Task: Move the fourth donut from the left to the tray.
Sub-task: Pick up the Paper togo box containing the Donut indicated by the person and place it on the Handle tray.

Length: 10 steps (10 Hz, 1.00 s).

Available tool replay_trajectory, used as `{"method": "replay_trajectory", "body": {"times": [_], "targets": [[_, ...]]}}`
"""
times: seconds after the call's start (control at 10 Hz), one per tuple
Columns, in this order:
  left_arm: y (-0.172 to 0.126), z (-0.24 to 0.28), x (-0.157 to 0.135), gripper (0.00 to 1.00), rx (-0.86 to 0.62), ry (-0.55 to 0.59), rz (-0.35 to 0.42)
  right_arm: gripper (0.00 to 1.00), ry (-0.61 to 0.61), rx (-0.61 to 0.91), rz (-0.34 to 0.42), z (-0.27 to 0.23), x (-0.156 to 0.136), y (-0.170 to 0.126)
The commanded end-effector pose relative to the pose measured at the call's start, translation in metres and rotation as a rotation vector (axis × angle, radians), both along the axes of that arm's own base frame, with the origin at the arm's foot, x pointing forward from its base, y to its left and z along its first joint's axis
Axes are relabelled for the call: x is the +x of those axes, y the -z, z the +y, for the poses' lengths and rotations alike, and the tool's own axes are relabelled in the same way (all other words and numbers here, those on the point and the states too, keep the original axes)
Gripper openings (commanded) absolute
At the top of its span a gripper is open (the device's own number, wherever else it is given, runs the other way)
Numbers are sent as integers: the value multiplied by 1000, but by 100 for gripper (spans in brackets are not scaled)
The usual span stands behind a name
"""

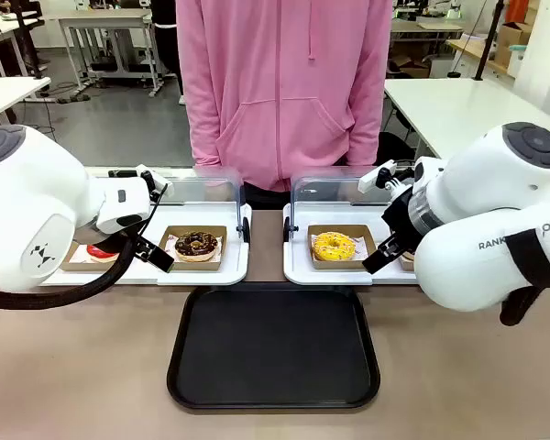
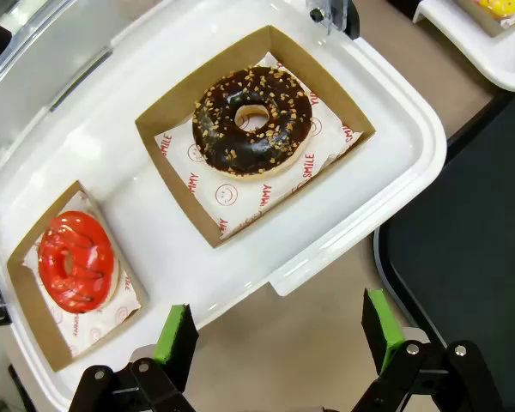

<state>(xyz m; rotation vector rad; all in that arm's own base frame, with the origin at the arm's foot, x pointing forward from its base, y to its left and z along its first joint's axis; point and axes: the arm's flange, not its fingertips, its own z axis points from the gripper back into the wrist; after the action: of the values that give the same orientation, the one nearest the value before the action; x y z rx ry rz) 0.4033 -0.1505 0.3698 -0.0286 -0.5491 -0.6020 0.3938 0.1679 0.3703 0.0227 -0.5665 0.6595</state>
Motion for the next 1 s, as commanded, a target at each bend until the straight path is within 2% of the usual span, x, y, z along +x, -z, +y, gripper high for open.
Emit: {"method": "replay_trajectory", "body": {"times": [0.0,0.9], "targets": [[-1,0,0,100,0,0,-1,100,0,0,0,0,0,0],[0,0,0,100,0,0,0,100,-2,-2,-1,0,0,0]]}}
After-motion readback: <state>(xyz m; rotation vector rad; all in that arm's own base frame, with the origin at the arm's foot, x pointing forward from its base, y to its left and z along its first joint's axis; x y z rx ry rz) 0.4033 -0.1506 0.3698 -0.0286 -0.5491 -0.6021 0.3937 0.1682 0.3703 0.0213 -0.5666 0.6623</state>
